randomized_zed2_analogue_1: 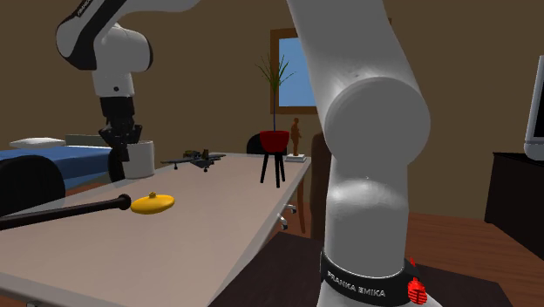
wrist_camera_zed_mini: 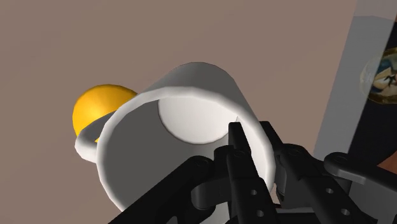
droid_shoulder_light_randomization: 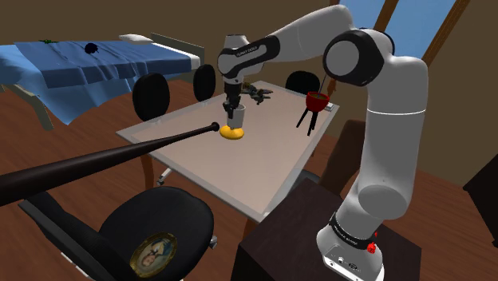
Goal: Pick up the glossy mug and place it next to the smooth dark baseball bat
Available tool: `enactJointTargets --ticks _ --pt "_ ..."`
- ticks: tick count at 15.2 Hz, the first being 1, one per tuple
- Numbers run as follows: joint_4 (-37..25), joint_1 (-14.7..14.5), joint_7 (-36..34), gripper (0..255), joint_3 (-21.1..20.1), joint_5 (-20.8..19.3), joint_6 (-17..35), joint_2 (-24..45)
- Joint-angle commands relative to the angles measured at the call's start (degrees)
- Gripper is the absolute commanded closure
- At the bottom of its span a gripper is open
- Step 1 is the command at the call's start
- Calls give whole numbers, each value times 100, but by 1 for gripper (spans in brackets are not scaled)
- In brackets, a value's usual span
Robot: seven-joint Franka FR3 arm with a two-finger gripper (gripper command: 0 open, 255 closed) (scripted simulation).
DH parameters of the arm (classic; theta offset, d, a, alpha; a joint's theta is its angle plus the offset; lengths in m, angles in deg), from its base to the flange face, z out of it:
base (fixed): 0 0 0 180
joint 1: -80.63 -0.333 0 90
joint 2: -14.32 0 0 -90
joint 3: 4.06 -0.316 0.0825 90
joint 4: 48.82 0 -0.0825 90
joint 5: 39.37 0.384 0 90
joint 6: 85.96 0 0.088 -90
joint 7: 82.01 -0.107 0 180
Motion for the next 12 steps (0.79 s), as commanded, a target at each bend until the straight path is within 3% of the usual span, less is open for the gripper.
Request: enactJointTargets --ticks 1,12 --pt "58 5 3 255 -4 11 116 54" --pt "391 30 16 255 -38 81 821 431"
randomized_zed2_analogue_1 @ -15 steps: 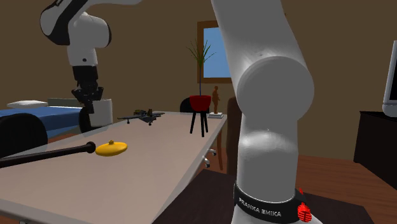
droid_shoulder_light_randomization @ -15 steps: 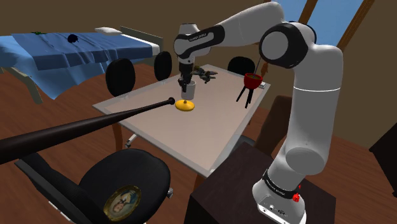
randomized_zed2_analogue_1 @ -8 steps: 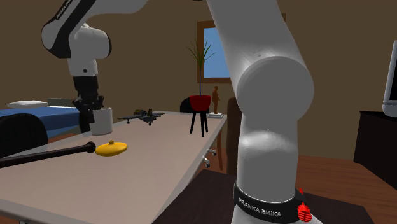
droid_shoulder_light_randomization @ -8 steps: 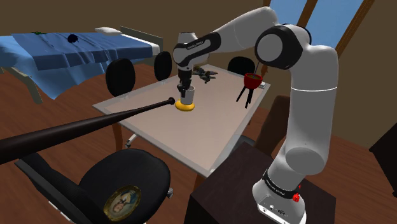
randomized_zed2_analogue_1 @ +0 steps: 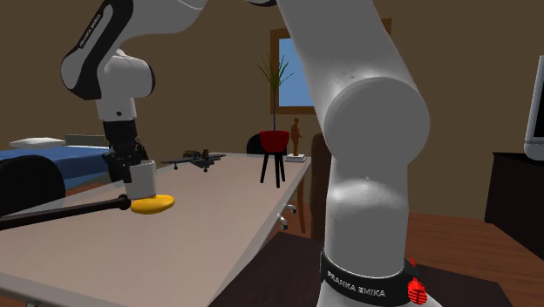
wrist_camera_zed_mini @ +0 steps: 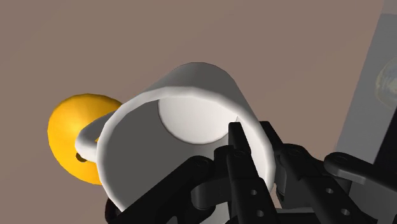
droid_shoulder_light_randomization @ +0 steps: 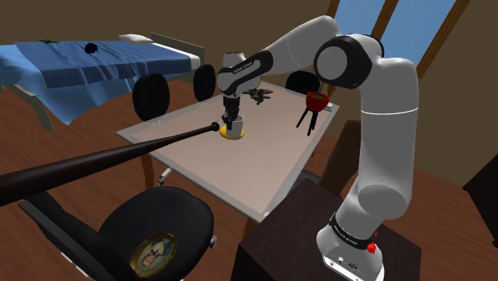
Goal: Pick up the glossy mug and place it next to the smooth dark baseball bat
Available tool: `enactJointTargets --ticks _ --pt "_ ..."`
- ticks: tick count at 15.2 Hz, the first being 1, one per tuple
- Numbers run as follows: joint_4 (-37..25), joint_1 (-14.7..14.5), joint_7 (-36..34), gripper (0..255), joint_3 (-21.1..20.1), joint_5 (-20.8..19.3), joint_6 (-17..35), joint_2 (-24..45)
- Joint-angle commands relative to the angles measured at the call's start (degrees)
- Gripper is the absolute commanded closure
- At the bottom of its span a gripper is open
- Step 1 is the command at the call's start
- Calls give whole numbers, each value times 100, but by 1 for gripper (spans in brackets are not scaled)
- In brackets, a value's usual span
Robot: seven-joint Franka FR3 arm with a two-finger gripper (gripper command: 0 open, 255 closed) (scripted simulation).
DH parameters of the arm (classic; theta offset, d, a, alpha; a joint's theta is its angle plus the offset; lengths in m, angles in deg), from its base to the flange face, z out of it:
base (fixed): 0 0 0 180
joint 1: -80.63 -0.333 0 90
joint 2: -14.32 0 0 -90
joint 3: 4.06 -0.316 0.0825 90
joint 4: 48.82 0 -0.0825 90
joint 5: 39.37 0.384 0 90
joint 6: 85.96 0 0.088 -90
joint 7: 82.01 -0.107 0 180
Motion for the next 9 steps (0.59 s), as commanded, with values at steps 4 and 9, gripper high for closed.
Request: enactJointTargets --ticks 4,9 --pt "87 16 8 255 -22 39 299 211" --pt "160 35 20 255 -47 79 595 436"
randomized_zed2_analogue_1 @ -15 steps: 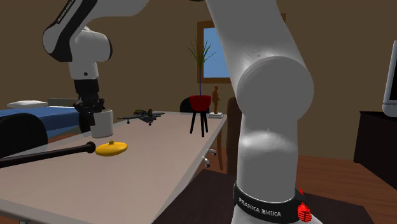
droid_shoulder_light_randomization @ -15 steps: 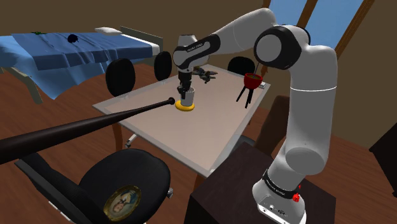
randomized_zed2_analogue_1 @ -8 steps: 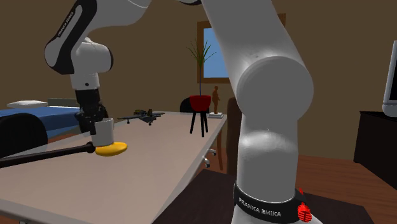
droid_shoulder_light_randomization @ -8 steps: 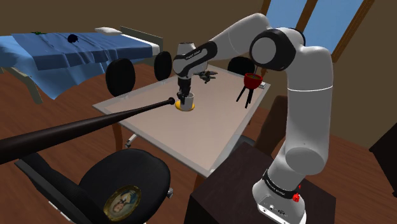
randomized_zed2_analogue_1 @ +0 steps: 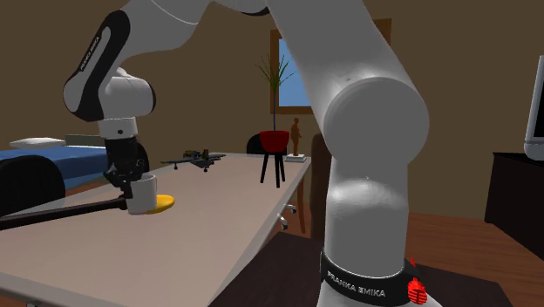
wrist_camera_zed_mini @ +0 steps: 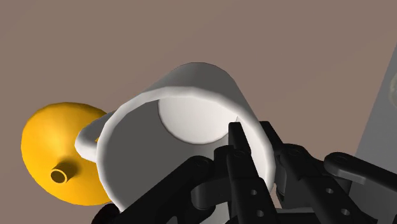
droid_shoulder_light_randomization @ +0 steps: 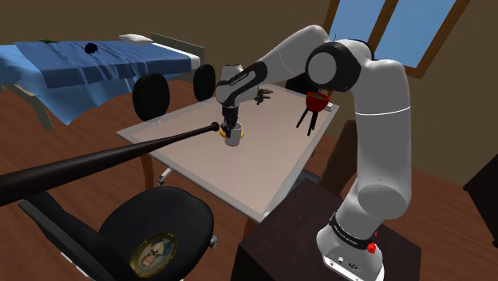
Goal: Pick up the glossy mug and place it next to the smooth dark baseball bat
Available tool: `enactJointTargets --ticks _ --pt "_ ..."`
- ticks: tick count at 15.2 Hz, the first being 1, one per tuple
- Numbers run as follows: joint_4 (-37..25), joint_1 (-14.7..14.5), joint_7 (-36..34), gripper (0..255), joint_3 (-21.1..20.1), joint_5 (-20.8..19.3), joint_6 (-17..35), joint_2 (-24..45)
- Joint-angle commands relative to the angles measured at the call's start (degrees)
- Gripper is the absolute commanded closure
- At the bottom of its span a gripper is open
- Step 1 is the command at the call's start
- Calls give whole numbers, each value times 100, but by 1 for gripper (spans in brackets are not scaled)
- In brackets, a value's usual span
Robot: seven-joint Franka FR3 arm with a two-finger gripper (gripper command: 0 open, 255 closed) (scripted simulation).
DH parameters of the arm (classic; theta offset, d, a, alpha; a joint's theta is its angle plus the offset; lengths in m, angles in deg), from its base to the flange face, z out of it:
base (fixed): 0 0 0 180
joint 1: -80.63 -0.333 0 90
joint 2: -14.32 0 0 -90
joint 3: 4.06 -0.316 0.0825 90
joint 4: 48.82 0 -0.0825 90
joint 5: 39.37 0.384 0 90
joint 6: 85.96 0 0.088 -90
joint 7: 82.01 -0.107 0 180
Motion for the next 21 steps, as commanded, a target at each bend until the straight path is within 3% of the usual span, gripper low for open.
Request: enactJointTargets --ticks 1,11,19,20,21 --pt "34 13 11 255 -9 18 129 90" --pt "71 63 38 255 -73 105 686 614" --pt "71 63 38 255 -73 105 686 614" --pt "72 63 37 0 -73 105 686 614" --pt "72 63 37 0 -73 105 686 614"
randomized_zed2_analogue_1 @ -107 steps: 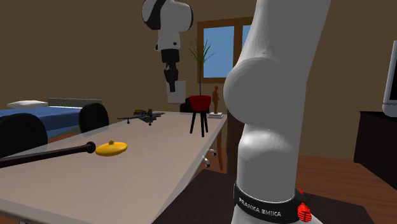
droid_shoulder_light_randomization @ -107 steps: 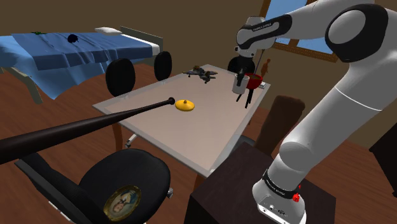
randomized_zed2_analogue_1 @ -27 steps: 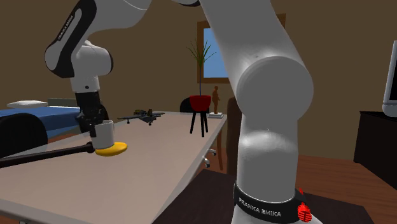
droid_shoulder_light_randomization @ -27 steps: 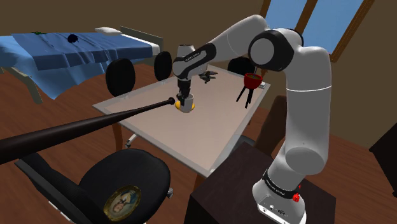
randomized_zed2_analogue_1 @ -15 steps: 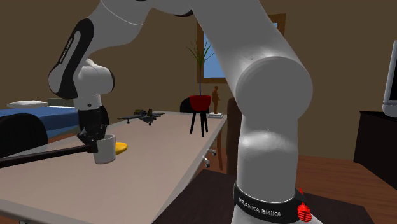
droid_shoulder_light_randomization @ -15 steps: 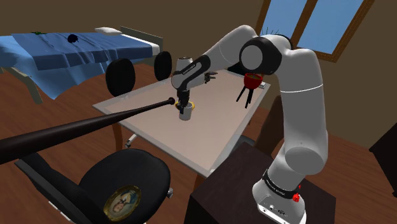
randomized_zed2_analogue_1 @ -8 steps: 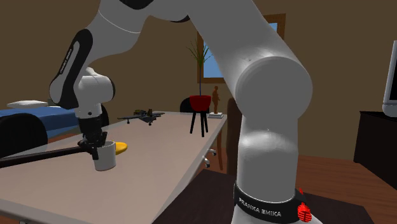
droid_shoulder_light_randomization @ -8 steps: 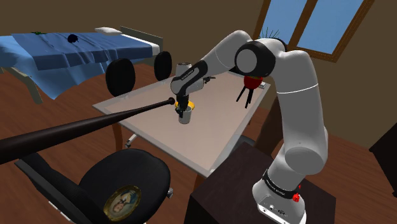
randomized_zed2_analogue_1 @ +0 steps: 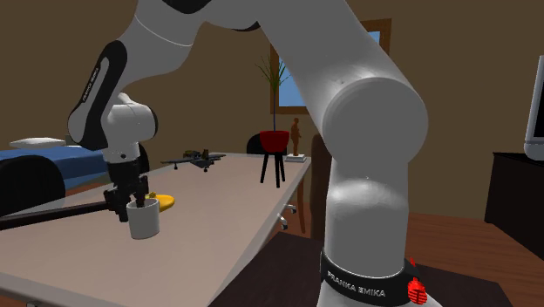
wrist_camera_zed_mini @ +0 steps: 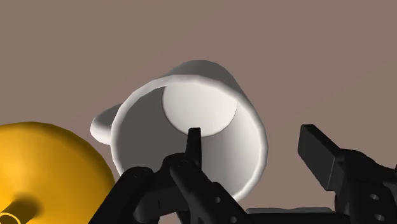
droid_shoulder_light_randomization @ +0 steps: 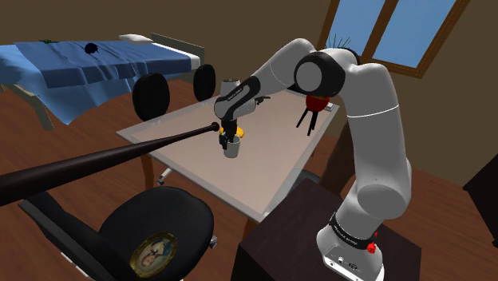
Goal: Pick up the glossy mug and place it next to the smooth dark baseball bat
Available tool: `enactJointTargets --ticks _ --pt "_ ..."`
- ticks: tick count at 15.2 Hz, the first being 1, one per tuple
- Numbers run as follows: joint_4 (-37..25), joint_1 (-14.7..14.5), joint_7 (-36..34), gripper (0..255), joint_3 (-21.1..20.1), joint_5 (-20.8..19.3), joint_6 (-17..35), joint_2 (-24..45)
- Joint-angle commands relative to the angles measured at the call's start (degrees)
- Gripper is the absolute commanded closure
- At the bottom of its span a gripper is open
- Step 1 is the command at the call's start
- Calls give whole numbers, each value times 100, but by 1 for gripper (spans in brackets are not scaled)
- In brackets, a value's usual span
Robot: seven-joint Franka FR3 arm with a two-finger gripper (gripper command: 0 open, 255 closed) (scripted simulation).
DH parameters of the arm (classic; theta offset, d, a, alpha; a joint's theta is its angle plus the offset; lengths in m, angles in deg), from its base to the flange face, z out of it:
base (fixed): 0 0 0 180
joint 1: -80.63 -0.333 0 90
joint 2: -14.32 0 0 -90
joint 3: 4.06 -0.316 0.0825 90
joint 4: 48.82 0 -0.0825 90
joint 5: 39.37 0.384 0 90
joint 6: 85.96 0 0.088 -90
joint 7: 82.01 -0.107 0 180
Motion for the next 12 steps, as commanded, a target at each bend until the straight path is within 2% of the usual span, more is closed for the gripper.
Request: enactJointTargets --ticks 1,4,8,12 --pt "0 0 0 0 0 0 0 0" --pt "0 0 0 0 0 0 0 0" --pt "-60 -67 -51 0 55 -81 -531 -474" --pt "-60 -67 -51 0 55 -81 -531 -474"
